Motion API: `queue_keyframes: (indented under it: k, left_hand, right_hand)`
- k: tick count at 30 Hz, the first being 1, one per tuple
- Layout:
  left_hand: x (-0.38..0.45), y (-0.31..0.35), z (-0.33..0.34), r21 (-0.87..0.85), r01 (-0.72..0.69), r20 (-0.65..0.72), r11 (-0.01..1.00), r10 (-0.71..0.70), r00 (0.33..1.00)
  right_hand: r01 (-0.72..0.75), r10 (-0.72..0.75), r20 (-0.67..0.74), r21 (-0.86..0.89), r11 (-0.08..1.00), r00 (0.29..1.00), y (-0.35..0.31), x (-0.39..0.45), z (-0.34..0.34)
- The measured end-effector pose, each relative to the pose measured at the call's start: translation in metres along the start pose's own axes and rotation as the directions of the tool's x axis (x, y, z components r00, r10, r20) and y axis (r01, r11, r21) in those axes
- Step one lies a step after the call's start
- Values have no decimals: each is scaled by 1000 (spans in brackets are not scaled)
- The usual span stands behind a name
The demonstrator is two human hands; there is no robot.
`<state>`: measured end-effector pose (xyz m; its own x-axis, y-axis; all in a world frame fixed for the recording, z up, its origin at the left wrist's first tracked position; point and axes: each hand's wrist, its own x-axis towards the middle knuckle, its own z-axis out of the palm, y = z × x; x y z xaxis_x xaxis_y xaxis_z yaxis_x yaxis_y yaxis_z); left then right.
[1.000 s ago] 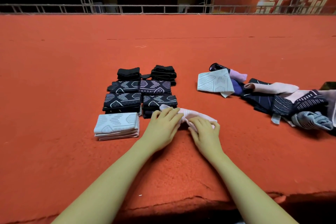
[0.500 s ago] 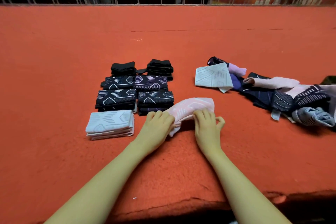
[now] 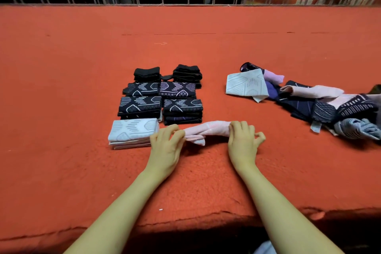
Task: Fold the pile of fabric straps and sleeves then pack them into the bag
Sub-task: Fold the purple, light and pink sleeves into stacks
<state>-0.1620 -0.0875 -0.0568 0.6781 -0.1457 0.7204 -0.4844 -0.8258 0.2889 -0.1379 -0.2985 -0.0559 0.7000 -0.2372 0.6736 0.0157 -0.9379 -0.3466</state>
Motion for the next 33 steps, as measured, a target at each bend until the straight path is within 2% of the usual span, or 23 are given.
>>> queue_keyframes:
  k: [3, 5, 7, 11, 14, 17, 24, 27, 31, 33]
  left_hand:
    - [-5, 3, 2, -39, 61, 22, 997, -60, 998]
    - [-2, 8, 1, -63, 87, 40, 994, -84, 996]
    - [-1, 10, -1, -64, 74, 52, 995, -71, 996]
    - [3, 12, -2, 1, -81, 64, 997, 81, 995]
    - [3, 10, 4, 149, -235, 114, 960, 219, 969]
    - [6, 6, 11, 222, -240, 103, 945, 222, 969]
    - [19, 4, 7, 30, -289, 28, 957, 288, 957]
    - [26, 4, -2, 9, -308, -4, 951, 308, 951]
    - [39, 10, -12, -172, -217, -125, 961, 197, 972]
    - [44, 15, -13, -242, -182, -152, 953, 148, 977]
  right_hand:
    - [175, -171, -60, 79, 981, 983, -6, -8, -3]
    - [349, -352, -7, 151, 925, 936, -14, -16, -8]
    - [440, -455, 57, 172, 881, 889, -19, -20, -9]
    - [399, -429, 141, 199, 895, 892, -14, -14, -2]
    - [427, -459, 166, 198, 882, 873, -13, -9, 6]
    - [414, -449, 142, 217, 884, 882, -19, -1, 12]
    - [369, -405, 168, 211, 905, 899, -21, 32, 8]
    - [322, -374, 177, 264, 909, 910, -22, 48, 0]
    - [251, -328, 253, 293, 923, 910, -23, 59, -8]
    - [240, -312, 234, 293, 926, 921, -24, 59, -10]
